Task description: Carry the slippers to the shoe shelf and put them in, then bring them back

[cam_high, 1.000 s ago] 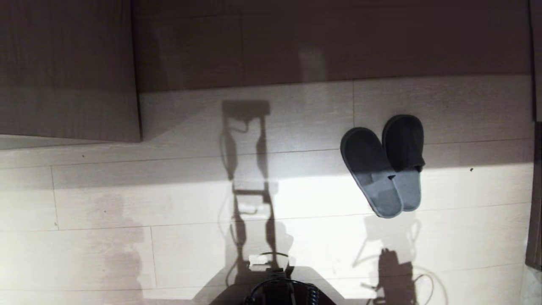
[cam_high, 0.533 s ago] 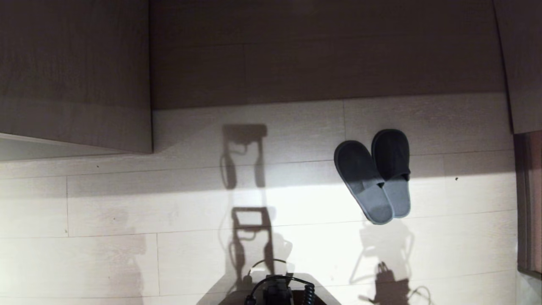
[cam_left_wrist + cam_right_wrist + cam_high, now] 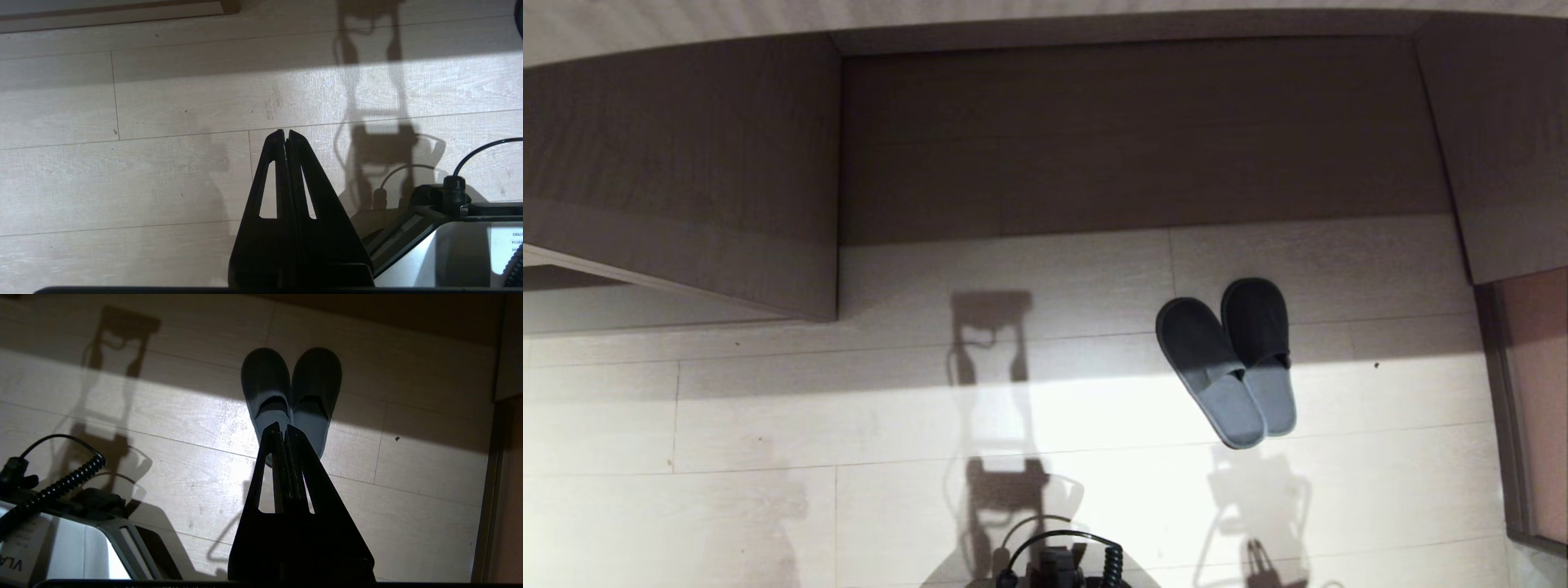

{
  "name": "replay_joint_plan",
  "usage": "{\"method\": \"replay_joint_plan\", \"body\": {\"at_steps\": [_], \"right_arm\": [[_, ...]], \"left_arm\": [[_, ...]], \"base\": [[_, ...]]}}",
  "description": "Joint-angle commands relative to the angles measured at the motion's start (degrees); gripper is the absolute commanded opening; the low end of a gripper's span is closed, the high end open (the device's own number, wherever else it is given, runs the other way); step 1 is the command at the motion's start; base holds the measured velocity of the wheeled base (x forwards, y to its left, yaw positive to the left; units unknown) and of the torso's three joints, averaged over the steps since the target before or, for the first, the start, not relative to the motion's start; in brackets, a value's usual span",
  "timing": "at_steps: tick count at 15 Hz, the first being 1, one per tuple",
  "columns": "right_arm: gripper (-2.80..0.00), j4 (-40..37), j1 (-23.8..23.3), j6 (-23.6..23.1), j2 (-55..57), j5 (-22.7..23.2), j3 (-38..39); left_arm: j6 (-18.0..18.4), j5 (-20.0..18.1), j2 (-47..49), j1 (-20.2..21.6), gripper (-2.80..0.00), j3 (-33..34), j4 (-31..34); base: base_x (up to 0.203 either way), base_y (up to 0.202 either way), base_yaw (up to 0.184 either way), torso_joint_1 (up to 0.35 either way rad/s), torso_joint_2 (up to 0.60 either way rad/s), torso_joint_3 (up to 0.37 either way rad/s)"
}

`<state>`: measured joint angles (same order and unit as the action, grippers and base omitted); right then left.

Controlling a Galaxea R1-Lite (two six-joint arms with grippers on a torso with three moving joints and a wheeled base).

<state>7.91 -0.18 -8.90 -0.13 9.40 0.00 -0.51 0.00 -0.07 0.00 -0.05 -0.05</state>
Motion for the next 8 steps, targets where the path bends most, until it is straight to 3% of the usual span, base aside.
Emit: {"method": "replay_joint_plan", "body": {"at_steps": [1, 8], "right_arm": [[-2.80, 0.08, 0.01, -0.07, 0.13, 0.55, 0.00], [-2.80, 0.17, 0.01, 0.02, 0.13, 1.41, -0.09]], "left_arm": [[-0.02, 0.00, 0.07, 0.00, -2.80, -0.01, -0.04], [-0.02, 0.00, 0.07, 0.08, -2.80, 0.04, -0.04]], "base": [[0.000, 0.000, 0.000, 0.002, 0.00, 0.203], [0.000, 0.000, 0.000, 0.005, 0.00, 0.200]]}}
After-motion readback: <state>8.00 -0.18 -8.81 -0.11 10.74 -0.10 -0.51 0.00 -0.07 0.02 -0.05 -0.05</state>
